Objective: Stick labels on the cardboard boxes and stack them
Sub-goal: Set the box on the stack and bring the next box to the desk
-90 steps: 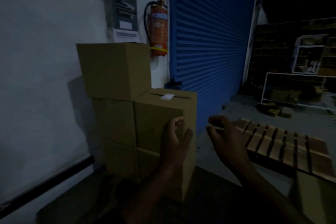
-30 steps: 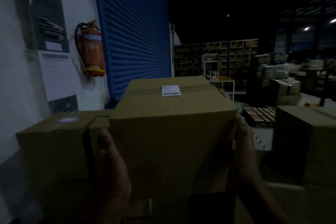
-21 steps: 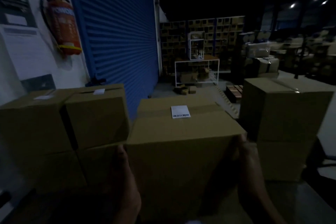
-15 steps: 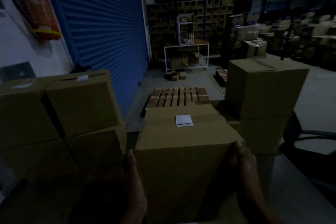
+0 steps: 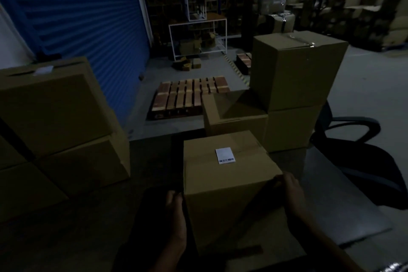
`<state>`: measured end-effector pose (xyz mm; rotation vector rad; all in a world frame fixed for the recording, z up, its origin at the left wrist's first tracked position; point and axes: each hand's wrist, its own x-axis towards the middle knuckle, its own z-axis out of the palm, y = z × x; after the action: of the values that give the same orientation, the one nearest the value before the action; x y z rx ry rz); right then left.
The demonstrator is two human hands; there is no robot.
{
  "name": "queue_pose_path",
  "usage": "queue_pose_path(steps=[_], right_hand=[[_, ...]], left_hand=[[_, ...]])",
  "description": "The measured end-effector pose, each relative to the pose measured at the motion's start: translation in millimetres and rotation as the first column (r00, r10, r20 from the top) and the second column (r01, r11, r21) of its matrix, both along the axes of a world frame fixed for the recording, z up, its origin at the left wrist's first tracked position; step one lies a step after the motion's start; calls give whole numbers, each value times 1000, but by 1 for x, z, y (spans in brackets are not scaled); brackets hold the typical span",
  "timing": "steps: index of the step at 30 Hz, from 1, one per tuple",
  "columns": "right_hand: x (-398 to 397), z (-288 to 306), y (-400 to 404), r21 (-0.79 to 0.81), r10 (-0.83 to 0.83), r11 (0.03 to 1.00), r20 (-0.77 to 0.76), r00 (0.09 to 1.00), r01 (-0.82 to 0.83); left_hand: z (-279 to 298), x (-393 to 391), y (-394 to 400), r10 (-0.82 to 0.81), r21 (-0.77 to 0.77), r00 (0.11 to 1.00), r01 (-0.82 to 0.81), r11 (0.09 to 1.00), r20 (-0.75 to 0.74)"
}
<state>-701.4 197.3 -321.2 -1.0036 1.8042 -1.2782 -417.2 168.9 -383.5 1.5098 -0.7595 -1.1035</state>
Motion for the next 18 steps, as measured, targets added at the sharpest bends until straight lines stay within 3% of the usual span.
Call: queue_pose_path(steps=[5, 7, 9, 11, 14, 15, 18], right_hand=[[-12, -15, 2, 8, -107, 994, 101, 989, 107], [-15, -17, -4, -12, -67, 998, 30, 997, 67], [-21, -21, -14, -6, -48, 999, -70, 996, 48], [-27, -26, -25, -2, -75, 997, -288, 955, 78], [-27, -24, -39, -53, -117, 992, -725, 679, 114], [-21, -18, -43, -86, -120, 993, -762, 636, 84], [8, -2, -58, -149, -81, 988, -743, 665, -46]], left_hand=[[0, -16, 15, -160, -96, 977, 175, 980, 140], [-8, -25, 21, -230, -60, 955, 245, 968, 186], [-18, -32, 24, -237, -115, 939, 272, 955, 250], [-24, -38, 24, -241, -265, 894, 354, 897, 379], [-22, -48, 16, -253, -413, 828, 485, 771, 501], [-17, -49, 13, -238, -446, 820, 499, 743, 521], [-2, -44, -5, -160, -541, 816, 500, 676, 555]])
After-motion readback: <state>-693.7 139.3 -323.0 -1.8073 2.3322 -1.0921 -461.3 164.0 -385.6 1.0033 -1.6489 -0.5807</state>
